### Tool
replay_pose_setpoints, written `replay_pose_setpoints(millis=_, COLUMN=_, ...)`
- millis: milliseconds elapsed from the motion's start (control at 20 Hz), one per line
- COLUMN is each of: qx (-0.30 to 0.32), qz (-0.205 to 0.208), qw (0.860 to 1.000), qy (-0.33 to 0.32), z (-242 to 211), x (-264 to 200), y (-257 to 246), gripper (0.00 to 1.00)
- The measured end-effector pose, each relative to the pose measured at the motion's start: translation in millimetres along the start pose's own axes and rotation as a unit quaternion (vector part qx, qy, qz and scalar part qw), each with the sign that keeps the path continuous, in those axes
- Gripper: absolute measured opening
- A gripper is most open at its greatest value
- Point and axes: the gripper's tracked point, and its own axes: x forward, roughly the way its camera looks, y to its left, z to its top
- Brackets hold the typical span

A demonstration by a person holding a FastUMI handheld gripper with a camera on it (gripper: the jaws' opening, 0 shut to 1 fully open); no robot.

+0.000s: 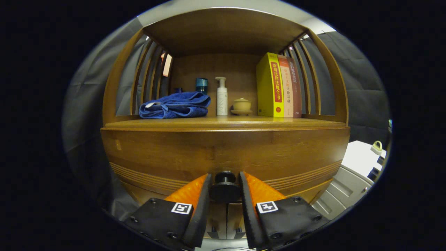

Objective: Pull open the drawer, take out the items inside it, and place them on the countertop above the cabinet.

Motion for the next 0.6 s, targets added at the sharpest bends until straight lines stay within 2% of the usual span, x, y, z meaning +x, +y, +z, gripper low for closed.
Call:
replay_pose_setpoints(millis=50, qx=0.002, qz=0.004, qw=1.000, qy=-0.002, z=1, x=0, y=1, gripper=0.54)
replay_pose_setpoints(millis=150, qx=0.017, qz=0.011, qw=1.000, qy=-0.004, z=3, x=2, y=3, gripper=0.52)
replay_pose_setpoints(millis=350, qx=-0.013, qz=-0.008, qw=1.000, qy=-0.001, z=5, x=-6, y=-1, gripper=0.39)
replay_pose_setpoints(millis=600, qx=-0.005, qz=0.002, qw=1.000, qy=0.018, z=3, x=-58, y=0, gripper=0.38)
